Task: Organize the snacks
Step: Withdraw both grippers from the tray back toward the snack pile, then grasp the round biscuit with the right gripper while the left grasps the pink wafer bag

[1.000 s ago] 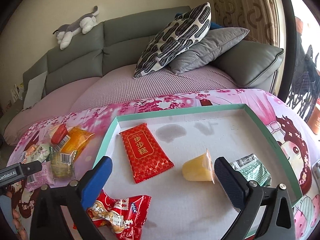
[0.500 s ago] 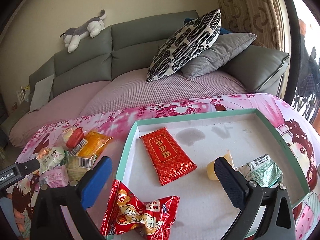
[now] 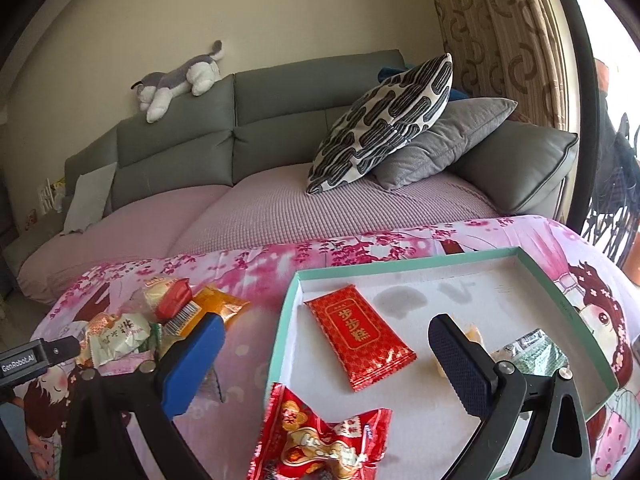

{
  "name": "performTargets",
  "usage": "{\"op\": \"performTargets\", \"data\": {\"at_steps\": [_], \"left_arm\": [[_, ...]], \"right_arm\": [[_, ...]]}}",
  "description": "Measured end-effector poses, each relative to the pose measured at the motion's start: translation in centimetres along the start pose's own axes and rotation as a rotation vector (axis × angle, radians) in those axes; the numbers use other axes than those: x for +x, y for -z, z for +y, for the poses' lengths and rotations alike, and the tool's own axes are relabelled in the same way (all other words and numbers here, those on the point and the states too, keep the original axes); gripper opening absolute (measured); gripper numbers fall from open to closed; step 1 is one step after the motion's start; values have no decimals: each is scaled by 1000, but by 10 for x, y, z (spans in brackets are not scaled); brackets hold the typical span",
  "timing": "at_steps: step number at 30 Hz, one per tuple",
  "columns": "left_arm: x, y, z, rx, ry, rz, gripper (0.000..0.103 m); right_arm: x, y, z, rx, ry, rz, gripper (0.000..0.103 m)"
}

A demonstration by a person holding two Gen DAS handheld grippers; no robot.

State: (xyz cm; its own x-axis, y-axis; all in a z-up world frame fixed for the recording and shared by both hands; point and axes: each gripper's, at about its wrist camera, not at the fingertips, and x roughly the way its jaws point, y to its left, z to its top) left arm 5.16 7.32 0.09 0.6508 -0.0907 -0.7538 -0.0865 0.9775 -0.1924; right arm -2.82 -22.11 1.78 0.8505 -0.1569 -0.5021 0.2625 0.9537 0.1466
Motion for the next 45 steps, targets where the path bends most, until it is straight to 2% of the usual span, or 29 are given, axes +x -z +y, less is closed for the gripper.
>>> {"op": "performTargets", "data": {"at_steps": [4, 12, 18, 23, 32, 37, 45], "left_arm": [[-2, -2, 6, -13, 4, -5, 100], [0, -5, 17, -18, -29, 8, 100], [12, -4, 11, -23, 14, 47, 100], [24, -1, 0, -10, 44, 82, 100], [45, 6, -16, 7, 105, 152, 100], [52, 8, -22, 12, 122, 179, 100], [65, 10, -25, 13, 125, 216, 100]], "right_arm": [[6, 5, 16, -1, -78, 50, 103], [12, 18, 60, -91, -149, 97, 103], [23, 31, 81, -115, -172, 145, 103], [37, 37, 88, -114, -176, 179, 102], [51, 47, 102, -147, -168, 212, 89], [54, 50, 110, -181, -151, 212, 86], [63, 52, 110, -160, -147, 241, 82]]}}
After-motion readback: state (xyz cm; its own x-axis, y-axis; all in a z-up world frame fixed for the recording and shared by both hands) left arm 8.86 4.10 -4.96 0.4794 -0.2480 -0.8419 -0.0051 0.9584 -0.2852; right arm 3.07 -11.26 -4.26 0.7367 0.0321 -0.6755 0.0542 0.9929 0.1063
